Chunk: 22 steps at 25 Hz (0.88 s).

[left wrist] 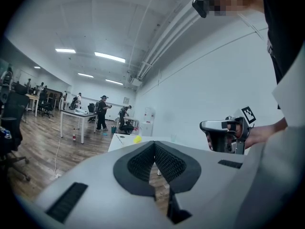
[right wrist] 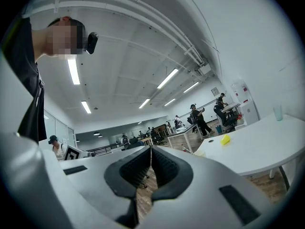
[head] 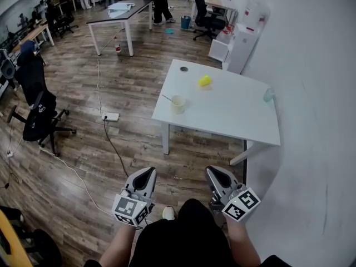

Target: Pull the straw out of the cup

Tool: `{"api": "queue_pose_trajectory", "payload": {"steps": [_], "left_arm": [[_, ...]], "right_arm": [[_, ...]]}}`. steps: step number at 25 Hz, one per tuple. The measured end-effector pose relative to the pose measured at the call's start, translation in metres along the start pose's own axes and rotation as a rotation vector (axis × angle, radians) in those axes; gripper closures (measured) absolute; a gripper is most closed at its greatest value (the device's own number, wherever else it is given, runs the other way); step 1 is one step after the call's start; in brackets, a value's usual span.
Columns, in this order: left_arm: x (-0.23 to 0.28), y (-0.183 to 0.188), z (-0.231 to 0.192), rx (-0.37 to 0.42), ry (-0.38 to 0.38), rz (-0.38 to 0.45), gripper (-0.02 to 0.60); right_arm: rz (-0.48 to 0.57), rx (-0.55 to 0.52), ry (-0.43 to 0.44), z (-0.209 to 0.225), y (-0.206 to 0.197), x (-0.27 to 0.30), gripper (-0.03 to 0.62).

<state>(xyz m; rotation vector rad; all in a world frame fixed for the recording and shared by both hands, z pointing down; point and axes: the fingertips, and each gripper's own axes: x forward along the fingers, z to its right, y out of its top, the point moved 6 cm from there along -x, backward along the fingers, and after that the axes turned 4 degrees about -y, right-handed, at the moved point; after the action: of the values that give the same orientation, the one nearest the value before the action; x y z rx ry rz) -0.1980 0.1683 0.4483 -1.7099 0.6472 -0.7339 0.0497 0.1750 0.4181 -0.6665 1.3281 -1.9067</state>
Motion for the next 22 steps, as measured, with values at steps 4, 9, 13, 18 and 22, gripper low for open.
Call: {"api": "queue_pose_trajectory", "payload": {"steps": [4,9,13,18,22], "left_arm": [[-0.002,-0.001,-0.001,-0.006,-0.008,0.008,0.568],[0.004,-0.003,-0.008,-0.005,-0.004,-0.006,0.568],[0.018,-0.002,-0.015,-0.002,-0.002,-0.017,0.568],[0.044,0.003,-0.025,-0.005,0.012,-0.026,0.568],[0.077,0.011,-0.035,-0.011,0.028,-0.022,0.568]], "right_arm": [[0.011,0.004,-0.002,-0.004,0.002,0.000,0.571],[0.003,0.010,0.006,0.001,-0.001,0.009,0.571],[-0.001,0.013,0.012,0.014,-0.001,0.021,0.571],[-0.011,0.026,0.031,0.040,0.004,0.041,0.571],[-0.018,0.024,0.061,0.072,0.015,0.063,0.571]]}}
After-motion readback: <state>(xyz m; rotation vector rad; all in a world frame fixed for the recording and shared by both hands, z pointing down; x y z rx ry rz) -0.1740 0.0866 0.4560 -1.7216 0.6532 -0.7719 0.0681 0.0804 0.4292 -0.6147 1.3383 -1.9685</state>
